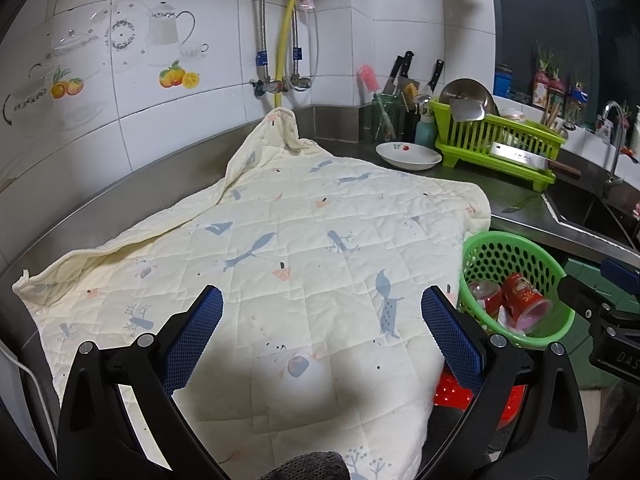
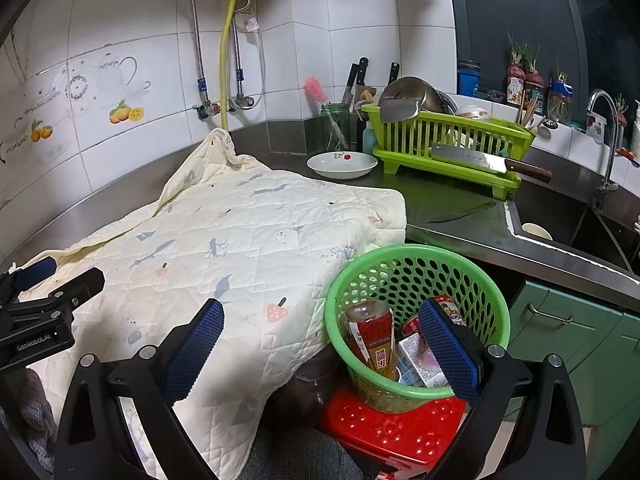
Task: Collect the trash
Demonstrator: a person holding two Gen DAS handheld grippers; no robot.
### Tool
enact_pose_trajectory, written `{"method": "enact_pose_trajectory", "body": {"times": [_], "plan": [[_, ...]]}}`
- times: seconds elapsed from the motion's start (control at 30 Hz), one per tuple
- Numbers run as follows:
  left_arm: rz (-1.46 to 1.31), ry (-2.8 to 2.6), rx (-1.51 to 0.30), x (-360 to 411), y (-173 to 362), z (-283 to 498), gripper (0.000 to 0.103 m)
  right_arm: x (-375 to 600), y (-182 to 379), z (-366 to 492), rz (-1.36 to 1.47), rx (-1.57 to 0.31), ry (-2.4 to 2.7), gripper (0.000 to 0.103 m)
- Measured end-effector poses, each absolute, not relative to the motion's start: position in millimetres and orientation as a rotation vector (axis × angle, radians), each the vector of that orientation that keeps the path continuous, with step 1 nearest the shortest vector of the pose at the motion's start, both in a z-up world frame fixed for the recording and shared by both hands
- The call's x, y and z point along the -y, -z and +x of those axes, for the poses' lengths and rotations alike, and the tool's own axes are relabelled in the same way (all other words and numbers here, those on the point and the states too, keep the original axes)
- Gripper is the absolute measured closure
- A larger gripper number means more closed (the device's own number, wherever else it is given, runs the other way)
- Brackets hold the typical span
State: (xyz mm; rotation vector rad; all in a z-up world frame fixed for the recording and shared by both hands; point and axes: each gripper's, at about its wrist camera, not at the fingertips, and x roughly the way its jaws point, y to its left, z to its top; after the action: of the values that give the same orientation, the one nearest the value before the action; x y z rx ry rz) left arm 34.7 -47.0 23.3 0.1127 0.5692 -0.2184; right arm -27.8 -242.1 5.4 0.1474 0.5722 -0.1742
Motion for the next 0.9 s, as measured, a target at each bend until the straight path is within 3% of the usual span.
{"method": "enact_pose_trajectory", "body": {"times": [0.9], "plan": [[0.141, 0.203, -0.542, 52.7, -24.8, 29.8, 0.005, 245.0, -2.5, -31.1, 0.155, -0.572, 0.175, 0.008]]}}
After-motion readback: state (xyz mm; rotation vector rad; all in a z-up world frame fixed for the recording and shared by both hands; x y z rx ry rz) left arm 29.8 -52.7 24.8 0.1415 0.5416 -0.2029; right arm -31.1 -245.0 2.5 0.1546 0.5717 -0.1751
